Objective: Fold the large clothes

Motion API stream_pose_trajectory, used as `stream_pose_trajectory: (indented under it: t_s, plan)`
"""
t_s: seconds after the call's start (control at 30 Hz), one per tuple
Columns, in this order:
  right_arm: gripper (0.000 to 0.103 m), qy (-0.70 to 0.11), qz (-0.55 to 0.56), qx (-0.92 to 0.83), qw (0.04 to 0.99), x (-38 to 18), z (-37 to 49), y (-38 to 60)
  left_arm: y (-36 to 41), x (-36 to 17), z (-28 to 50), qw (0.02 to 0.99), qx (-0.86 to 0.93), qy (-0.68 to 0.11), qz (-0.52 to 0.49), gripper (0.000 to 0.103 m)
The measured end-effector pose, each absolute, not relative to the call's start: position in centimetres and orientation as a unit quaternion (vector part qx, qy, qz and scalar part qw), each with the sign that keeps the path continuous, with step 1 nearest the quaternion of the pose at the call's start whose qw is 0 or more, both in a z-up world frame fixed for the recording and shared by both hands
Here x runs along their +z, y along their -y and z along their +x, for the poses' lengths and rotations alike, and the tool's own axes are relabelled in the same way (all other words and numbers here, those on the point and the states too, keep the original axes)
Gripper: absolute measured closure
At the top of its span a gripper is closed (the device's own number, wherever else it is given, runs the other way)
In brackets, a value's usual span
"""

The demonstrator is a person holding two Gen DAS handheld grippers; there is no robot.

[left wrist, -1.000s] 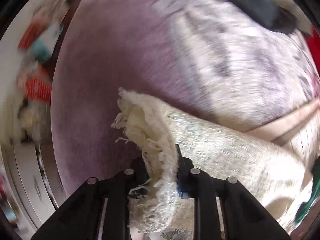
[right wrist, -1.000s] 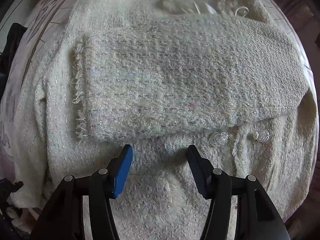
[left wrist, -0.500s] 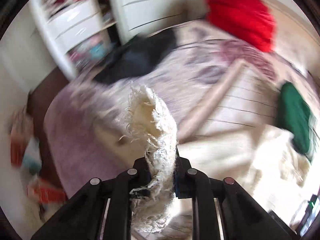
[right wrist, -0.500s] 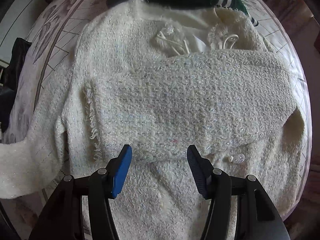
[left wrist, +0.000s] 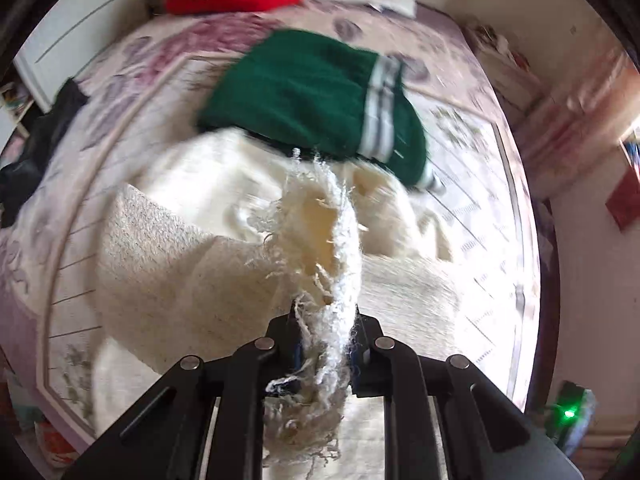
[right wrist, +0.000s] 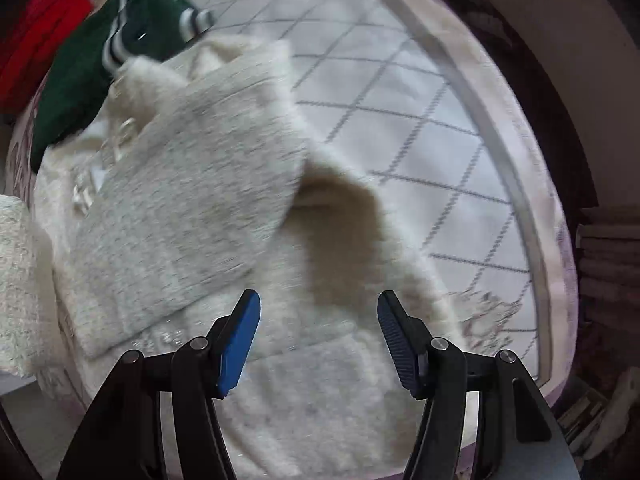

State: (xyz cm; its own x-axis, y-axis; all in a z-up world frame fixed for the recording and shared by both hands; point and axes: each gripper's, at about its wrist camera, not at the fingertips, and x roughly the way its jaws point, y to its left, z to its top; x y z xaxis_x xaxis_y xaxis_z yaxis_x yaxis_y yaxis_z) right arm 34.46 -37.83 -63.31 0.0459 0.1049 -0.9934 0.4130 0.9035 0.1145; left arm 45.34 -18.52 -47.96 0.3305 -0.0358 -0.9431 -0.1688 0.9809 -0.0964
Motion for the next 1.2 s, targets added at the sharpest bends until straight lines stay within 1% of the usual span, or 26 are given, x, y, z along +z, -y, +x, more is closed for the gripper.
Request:
stream_pose_trajectory:
  t_s: [0.13, 0.2, 0.23, 0.27, 0.3, 0.33, 0.37, 0.47, 0.57, 0.63, 0.73, 0.77, 0.8, 0.83, 0.93, 1.03, 1.13, 1.2]
  plan:
    - [0.04, -0.672, 0.192, -0.108, 0.707, -63.6, 34.2, 43.1, 22.2, -51.6, 47.2, 0.785, 0.023, -0.614, -0.078, 0.085]
    - [0.04, -0.671, 0.203, -0.1, 0.706, -64.2, 34.4, 44.5, 23.1, -52.9, 47.9, 0.773, 0.021, -0.63, -0.076, 0.08]
    - [0.04, -0.67, 0.211, -0.098, 0.705, -64.8, 34.8, 43.8, 23.2, -53.2, 48.2, 0.769, 0.016, -0.634, -0.085, 0.075]
    - [0.04, -0.668, 0.222, -0.095, 0.704, -64.9, 34.9, 44.3, 23.2, -53.3, 48.3, 0.769, 0.009, -0.633, -0.091, 0.059]
    - [0.04, -0.665, 0.236, -0.091, 0.703, -65.0, 35.1, 44.6, 23.5, -53.1, 48.1, 0.772, 0.002, -0.629, -0.092, 0.032]
    - [0.04, -0.66, 0.252, -0.085, 0.702, -65.4, 35.7, 43.9, 23.2, -52.6, 48.0, 0.778, -0.002, -0.622, -0.087, 0.02]
    - [0.04, -0.654, 0.272, -0.076, 0.702, -65.3, 36.0, 44.0, 22.7, -52.1, 47.8, 0.784, 0.0, -0.615, -0.082, 0.014]
    - [0.04, -0.636, 0.344, -0.027, 0.69, -64.6, 36.4, 42.6, 19.0, -50.7, 46.6, 0.799, 0.05, -0.596, -0.06, 0.014]
    - [0.04, -0.63, 0.391, 0.036, 0.67, -64.7, 38.1, 39.6, 12.3, -49.5, 44.7, 0.809, 0.146, -0.568, -0.052, 0.014]
    - [0.04, -0.638, 0.384, 0.065, 0.664, -65.7, 40.0, 36.3, 7.5, -49.4, 43.3, 0.799, 0.209, -0.559, -0.07, 0.014]
    - [0.04, -0.682, 0.317, 0.067, 0.656, -67.7, 41.7, 31.7, 1.7, -50.2, 40.9, 0.778, 0.279, -0.556, -0.089, 0.014]
    - [0.051, -0.688, 0.308, 0.071, 0.653, -68.0, 41.8, 30.7, 0.1, -50.6, 40.2, 0.77, 0.294, -0.559, -0.095, 0.014]
    - [0.079, -0.675, 0.308, 0.07, 0.667, -67.5, 41.8, 29.9, -1.1, -51.0, 39.7, 0.762, 0.306, -0.562, -0.099, 0.014]
    - [0.094, -0.655, 0.301, 0.068, 0.689, -66.1, 41.8, 29.3, -2.5, -51.1, 38.9, 0.753, 0.316, -0.567, -0.105, 0.014]
    - [0.094, -0.606, 0.251, 0.083, 0.75, -60.5, 41.9, 28.0, -4.7, -51.2, 38.1, 0.748, 0.322, -0.568, -0.118, 0.014]
    - [0.094, -0.58, 0.237, 0.07, 0.776, -57.4, 42.4, 28.7, -5.6, -50.3, 38.6, 0.757, 0.315, -0.56, -0.121, 0.014]
    - [0.094, -0.571, 0.213, 0.031, 0.792, -57.8, 43.6, 30.6, -5.5, -50.8, 40.4, 0.761, 0.31, -0.556, -0.125, 0.014]
    - [0.094, -0.585, 0.196, 0.004, 0.787, -60.4, 44.7, 30.8, -5.4, -52.3, 41.9, 0.756, 0.307, -0.563, -0.129, 0.014]
